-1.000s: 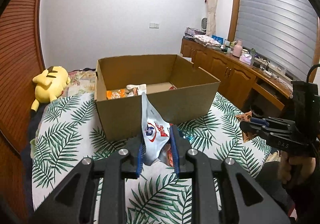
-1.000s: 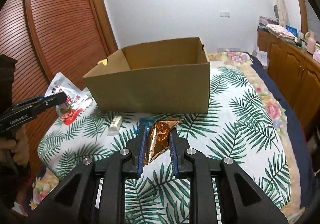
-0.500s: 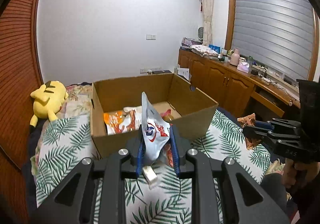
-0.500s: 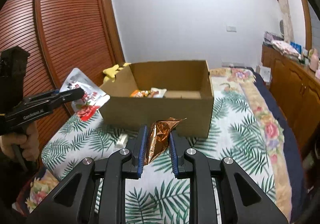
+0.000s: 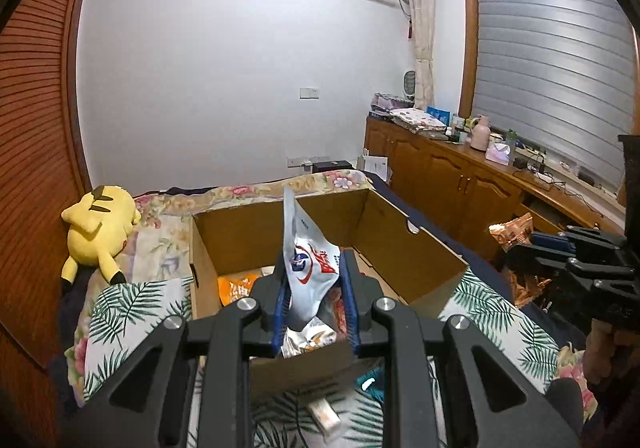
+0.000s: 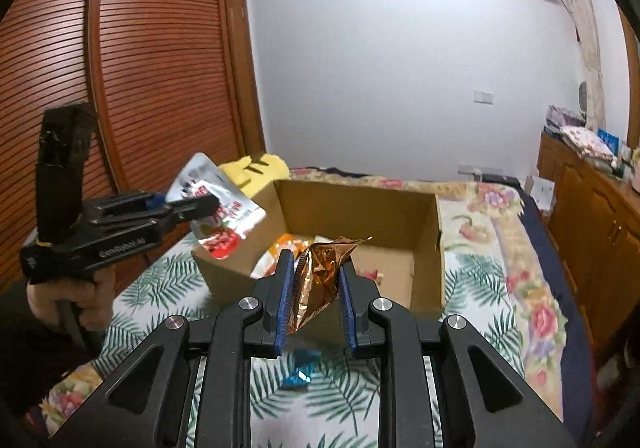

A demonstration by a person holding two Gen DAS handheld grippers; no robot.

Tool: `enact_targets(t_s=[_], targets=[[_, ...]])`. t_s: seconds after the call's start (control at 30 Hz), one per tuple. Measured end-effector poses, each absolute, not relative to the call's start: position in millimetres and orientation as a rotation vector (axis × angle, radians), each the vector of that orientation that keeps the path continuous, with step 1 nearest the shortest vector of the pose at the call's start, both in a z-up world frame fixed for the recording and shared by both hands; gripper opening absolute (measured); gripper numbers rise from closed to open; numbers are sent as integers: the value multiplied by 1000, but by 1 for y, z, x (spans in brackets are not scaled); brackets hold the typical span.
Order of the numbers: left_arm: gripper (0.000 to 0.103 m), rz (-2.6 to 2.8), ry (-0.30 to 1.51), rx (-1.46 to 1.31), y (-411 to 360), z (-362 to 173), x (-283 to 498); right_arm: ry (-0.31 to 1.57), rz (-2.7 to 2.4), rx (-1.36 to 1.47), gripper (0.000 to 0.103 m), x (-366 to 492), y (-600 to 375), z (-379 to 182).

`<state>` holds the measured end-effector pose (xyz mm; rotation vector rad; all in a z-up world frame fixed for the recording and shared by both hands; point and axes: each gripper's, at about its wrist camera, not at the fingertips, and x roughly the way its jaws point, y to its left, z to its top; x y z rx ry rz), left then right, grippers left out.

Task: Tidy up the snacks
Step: 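Carry both snacks over the box and open both tools to drop them inside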

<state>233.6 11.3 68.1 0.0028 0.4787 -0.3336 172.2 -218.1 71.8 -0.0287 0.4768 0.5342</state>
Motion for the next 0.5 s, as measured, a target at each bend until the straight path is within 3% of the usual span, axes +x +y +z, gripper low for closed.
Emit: enact_targets(t_s=[0.5], targets=[[21,-304,583,-13,13,23,295,514,541,-43,19,221,-202,57]])
